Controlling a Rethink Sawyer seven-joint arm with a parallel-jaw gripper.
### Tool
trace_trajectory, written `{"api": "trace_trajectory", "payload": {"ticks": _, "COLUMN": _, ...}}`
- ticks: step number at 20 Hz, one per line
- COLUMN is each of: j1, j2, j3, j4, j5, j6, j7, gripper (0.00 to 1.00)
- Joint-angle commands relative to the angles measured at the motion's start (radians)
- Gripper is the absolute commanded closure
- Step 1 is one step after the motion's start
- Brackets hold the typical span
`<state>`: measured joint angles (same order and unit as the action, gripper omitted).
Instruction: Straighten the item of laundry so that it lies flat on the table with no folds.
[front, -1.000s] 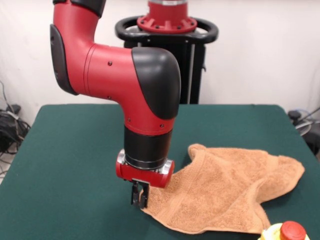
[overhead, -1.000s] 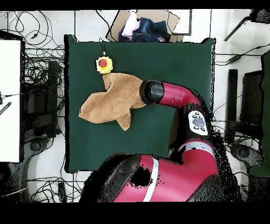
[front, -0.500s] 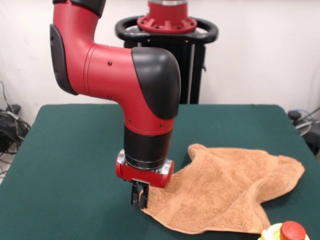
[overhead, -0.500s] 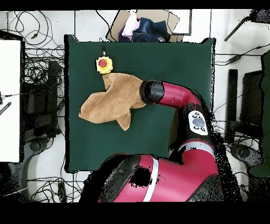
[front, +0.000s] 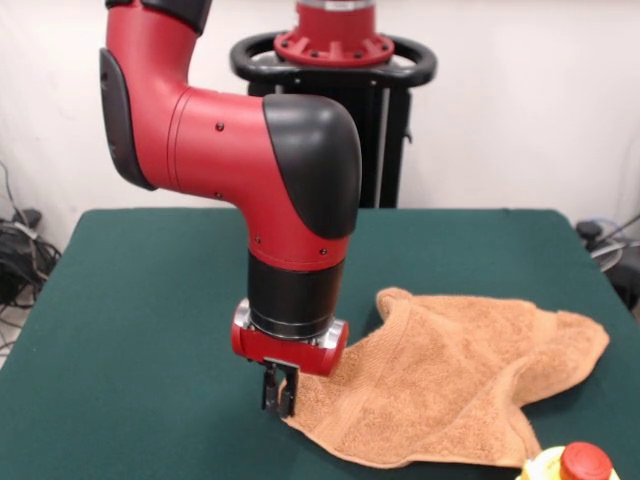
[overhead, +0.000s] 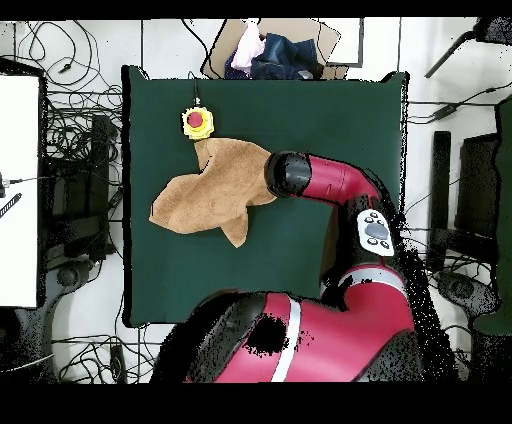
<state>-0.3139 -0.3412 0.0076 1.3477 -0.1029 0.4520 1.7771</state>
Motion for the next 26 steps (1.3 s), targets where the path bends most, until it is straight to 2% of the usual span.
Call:
{"api": "trace_trajectory", "payload": {"ticks": 1, "j1": 0.006, "j2": 0.045, "j3": 0.090, "j4": 0.024, "j5": -0.034, "j6": -0.041, "j7": 0.042, "gripper": 1.00}}
{"api": "trace_trajectory", "payload": {"ticks": 8, "j1": -0.006, "j2": 0.041, "j3": 0.101, "j4": 0.032, "j5": -0.037, "j6": -0.044, "j7": 0.028, "gripper": 1.00}}
{"api": "trace_trajectory", "payload": {"ticks": 14, "j1": -0.062, "j2": 0.024, "j3": 0.123, "j4": 0.034, "j5": -0.058, "j6": -0.015, "j7": -0.043, "gripper": 1.00}}
{"api": "trace_trajectory", "payload": {"ticks": 26, "j1": -0.090, "j2": -0.013, "j3": 0.140, "j4": 0.047, "j5": -0.064, "j6": 0.019, "j7": -0.061, "gripper": 1.00}}
